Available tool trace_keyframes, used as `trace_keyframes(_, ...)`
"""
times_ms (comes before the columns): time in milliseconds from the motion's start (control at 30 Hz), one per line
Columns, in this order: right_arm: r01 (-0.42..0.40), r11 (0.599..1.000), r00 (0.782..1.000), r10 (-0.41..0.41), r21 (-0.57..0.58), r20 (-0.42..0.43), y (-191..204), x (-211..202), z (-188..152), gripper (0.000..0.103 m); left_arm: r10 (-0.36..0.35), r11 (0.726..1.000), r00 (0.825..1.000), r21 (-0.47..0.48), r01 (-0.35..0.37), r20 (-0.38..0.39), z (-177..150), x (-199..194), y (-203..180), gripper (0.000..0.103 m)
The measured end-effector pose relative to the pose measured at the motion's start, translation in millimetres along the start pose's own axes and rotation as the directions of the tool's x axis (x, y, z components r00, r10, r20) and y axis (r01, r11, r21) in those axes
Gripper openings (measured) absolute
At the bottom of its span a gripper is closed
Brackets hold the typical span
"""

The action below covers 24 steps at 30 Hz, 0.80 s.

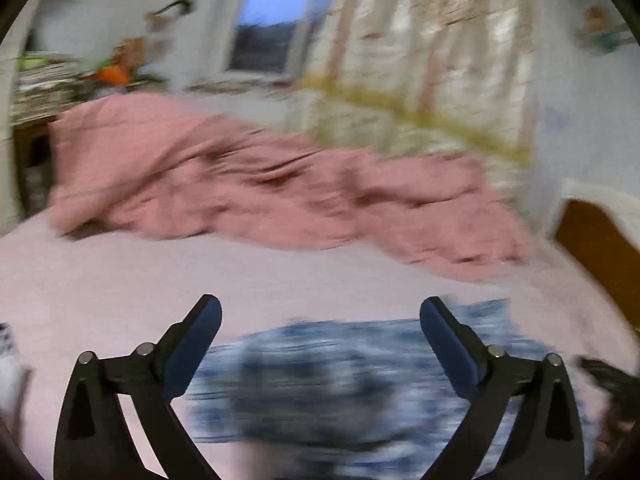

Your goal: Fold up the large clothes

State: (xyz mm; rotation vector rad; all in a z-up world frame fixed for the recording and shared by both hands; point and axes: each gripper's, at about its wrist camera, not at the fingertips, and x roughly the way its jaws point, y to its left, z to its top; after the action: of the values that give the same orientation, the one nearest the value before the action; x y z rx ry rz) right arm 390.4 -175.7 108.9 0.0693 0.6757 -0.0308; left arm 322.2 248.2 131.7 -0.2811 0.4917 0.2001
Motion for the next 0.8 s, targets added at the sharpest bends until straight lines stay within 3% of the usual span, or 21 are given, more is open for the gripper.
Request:
trace_keyframes(33,-0.001,1.0,1.0,0.001,-0.002,0.001,0.7,-0.3,0.1,0.087,0.056,0.998,0.997,-0.009,-0.056,-0.046,-0.7,13.3,12.3,0.099)
trace_keyframes(100,-0.004,1.0,1.0,0.004,-0.012,0.006,3.7,-1.2,-0.1,0.087,0.087,0.996,0.986,-0.023,-0.091,-0.142,-5.8,40.2,32.7,0.099)
trace_keyframes(200,0.001,0.999,1.0,-0.001,-0.034,0.003,9.9,0.1,-1.9,0.087,0.15,0.981,0.953,-0.079,-0.176,-0.263,-18.4,77.0,64.5,0.098)
trace_keyframes(267,0.005,0.999,1.0,-0.005,-0.043,-0.003,13.2,1.5,-3.2,0.087,0.131,0.969,0.936,-0.159,-0.19,-0.326,-31.1,97.4,85.3,0.093)
trace_keyframes(400,0.007,0.999,1.0,-0.007,-0.054,-0.009,16.5,2.8,-3.8,0.087,0.013,0.958,0.897,-0.252,-0.138,-0.441,-60.9,135.4,106.6,0.074)
trace_keyframes(467,0.006,0.999,1.0,-0.006,-0.051,-0.004,16.5,2.6,-3.7,0.087,-0.049,0.951,0.92,-0.298,-0.075,-0.388,-67.0,135.4,114.0,0.074)
trace_keyframes(533,0.004,0.999,1.0,-0.004,-0.041,0.003,15.3,1.6,-3.6,0.087,-0.083,0.955,0.929,-0.294,-0.028,-0.361,-66.5,132.2,116.8,0.041)
trace_keyframes(567,0.002,0.999,1.0,-0.002,-0.035,0.004,14.4,2.1,-3.5,0.087,-0.111,0.956,0.93,-0.292,0.004,-0.35,-66.1,131.1,115.4,0.017)
trace_keyframes(600,0.0,1.0,1.0,0.0,-0.03,0.004,12.8,1.9,-2.5,0.087,-0.157,0.954,0.926,-0.296,0.052,-0.345,-66.3,131.1,111.7,0.008)
trace_keyframes(667,0.0,1.0,1.0,0.0,-0.02,0.0,9.4,2.1,-2.1,0.087,-0.177,0.957,0.921,-0.277,0.08,-0.346,-64.4,129.1,99.6,0.005)
trace_keyframes(733,0.001,1.0,1.0,-0.001,-0.013,-0.006,6.6,3.7,-2.2,0.087,-0.179,0.966,0.931,-0.234,0.106,-0.318,-53.0,117.6,81.0,0.005)
trace_keyframes(800,0.003,1.0,1.0,-0.003,-0.009,-0.007,6.6,4.4,-2.4,0.087,-0.262,0.954,0.93,-0.216,0.208,-0.259,-39.0,95.7,58.7,0.005)
